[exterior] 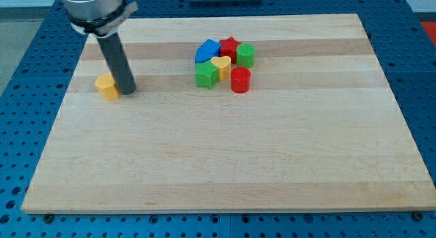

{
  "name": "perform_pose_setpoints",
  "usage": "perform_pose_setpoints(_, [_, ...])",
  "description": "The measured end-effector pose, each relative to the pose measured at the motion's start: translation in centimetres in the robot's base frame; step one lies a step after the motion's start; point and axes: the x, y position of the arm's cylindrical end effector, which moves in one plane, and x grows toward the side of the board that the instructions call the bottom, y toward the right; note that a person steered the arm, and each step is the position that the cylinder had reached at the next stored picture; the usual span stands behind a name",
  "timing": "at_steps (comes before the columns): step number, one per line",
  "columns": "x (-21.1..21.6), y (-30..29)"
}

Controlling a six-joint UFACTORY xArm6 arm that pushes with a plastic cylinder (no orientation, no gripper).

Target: Move the green star into the yellow hexagon

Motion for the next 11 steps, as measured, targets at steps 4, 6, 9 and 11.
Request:
perform_pose_setpoints(4, [0.9, 19.7])
perform_pose_setpoints(6, [-2.7, 19.1])
perform_pose_setpoints(9, [-3.0, 9.8])
perform_pose_setpoints(11, [-4.1, 5.2])
